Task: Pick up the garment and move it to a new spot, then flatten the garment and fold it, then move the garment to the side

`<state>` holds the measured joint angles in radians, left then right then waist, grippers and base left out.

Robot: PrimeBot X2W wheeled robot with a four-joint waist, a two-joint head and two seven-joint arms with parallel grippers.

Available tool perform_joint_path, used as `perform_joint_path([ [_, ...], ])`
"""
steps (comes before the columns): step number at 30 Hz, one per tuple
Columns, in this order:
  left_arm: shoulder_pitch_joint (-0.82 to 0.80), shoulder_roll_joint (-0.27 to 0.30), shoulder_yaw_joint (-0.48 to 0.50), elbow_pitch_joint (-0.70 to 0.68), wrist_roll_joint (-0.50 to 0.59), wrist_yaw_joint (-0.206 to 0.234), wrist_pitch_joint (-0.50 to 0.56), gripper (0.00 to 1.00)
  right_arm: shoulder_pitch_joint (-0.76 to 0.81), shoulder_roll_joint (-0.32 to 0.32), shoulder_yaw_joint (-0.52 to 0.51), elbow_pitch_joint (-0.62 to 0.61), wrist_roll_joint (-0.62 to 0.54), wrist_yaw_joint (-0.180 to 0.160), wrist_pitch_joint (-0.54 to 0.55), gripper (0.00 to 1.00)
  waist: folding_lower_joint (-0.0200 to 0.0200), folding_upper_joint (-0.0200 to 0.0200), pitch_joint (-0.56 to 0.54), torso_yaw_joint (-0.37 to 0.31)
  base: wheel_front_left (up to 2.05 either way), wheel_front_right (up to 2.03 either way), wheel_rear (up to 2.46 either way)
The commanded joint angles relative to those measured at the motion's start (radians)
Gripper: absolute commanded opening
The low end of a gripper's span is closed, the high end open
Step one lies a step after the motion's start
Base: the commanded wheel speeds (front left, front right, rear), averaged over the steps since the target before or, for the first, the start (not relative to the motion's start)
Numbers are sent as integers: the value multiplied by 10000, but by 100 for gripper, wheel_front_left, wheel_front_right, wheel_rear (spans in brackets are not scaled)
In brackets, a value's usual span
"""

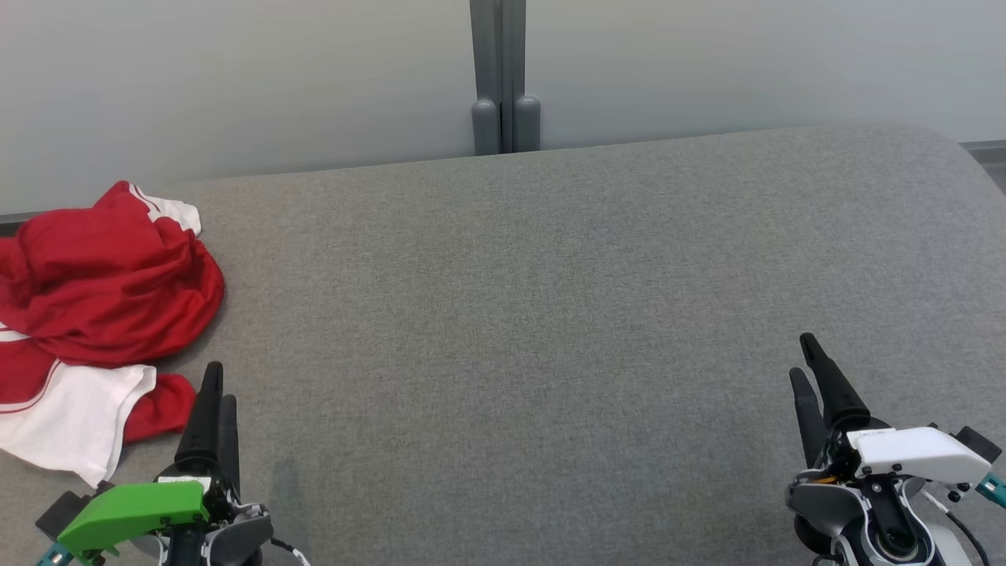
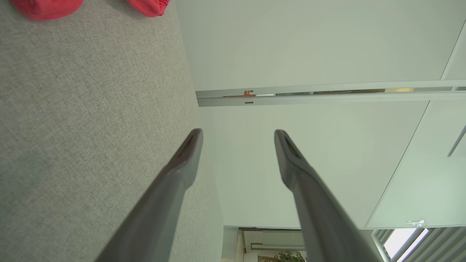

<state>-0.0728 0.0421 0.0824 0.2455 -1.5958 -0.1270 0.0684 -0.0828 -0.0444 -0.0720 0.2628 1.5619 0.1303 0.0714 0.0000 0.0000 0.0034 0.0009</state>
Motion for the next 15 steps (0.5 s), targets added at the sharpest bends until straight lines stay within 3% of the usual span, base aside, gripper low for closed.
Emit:
perform_joint_path([
  [1,-72,50,-66,-224,186,-23,-95,100,-145,-63,65,-148,-263,2,-117,100,0,0,1,1,0,0,0],
  [7,48,76,-236,-300,793,-25,-369,100,-116,-57,143,-260,-1420,3,-391,100,0,0,6,5,0,0,0],
  [15,180,173,-427,-278,2432,-28,-716,100,-42,-57,185,-586,-3358,3,-738,100,0,0,17,18,0,0,0],
])
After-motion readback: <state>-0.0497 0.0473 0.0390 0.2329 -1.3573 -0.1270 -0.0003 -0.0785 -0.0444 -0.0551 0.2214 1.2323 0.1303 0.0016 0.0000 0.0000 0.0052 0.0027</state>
